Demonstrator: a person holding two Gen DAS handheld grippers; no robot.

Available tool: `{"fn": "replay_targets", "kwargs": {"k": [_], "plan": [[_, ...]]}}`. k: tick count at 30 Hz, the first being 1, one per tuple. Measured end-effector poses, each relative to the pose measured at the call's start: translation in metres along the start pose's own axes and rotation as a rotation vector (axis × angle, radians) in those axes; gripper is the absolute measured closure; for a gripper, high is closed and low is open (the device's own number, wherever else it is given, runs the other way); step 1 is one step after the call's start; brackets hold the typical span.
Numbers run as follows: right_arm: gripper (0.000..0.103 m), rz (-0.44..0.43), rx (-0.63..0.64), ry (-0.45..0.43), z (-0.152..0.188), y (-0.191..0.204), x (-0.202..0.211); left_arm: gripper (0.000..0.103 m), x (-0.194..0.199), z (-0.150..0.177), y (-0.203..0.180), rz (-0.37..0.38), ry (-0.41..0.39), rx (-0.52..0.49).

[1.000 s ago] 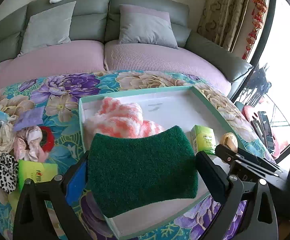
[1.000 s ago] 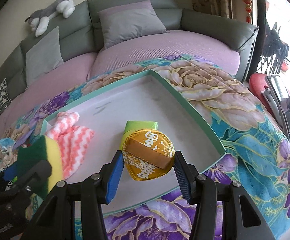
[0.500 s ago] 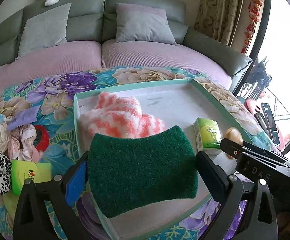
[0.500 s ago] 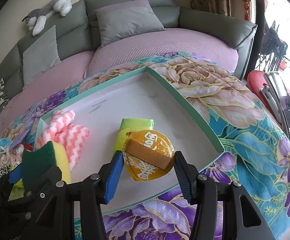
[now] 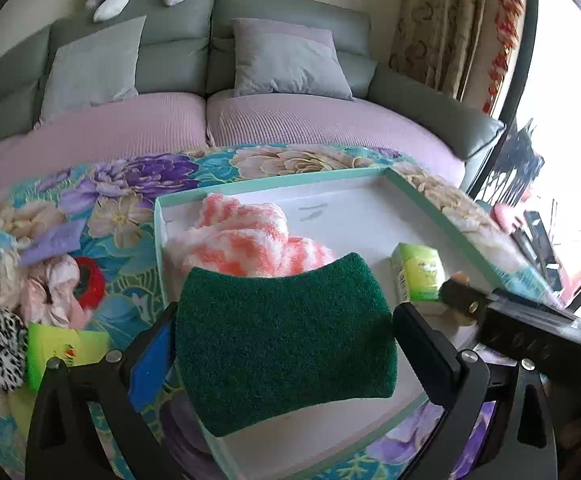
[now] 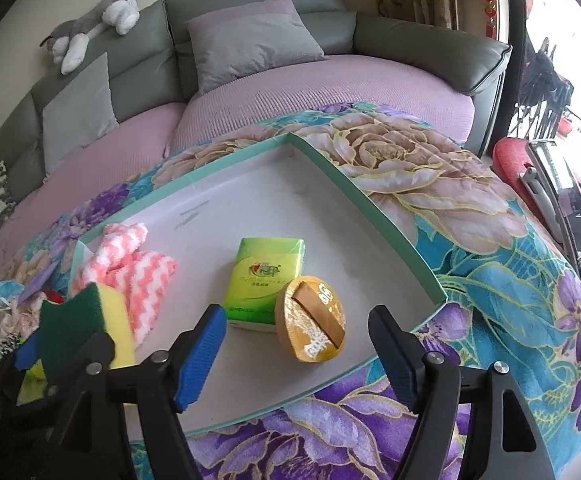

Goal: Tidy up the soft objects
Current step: 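Release the gold packet in the tray with the right tool while the left tool lowers the sponge there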

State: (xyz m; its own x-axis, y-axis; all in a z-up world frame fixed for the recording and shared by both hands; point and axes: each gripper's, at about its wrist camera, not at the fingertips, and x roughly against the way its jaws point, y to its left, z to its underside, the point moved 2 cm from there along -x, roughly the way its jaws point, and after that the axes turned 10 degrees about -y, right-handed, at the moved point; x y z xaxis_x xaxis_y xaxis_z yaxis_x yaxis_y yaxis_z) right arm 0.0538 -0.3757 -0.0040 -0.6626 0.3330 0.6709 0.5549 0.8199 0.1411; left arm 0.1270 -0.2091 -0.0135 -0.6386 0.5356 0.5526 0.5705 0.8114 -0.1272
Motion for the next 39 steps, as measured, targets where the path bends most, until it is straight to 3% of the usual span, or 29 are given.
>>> {"fn": "replay_targets", "kwargs": {"k": [4,15,22,39], "plan": [[0.026,-0.058,-0.029,-0.008,-0.002,0.002,0.005,0.002,0.001,0.002,-0.006,-0.028,-0.011,-0.081],[0.026,-0.229,-0.063,0.006,0.0,0.021,0.008,0.002,0.01,0.001,-0.014,0.023,-0.059,-0.175],[0.026,-0.296,-0.072,0.016,0.0,0.028,0.011,0.002,0.014,0.005,-0.031,0.027,-0.097,-0.298],[0.026,-0.276,-0.056,0.048,0.005,0.031,0.002,0.002,0.023,0.007,-0.043,0.039,-0.137,-0.383]]}}
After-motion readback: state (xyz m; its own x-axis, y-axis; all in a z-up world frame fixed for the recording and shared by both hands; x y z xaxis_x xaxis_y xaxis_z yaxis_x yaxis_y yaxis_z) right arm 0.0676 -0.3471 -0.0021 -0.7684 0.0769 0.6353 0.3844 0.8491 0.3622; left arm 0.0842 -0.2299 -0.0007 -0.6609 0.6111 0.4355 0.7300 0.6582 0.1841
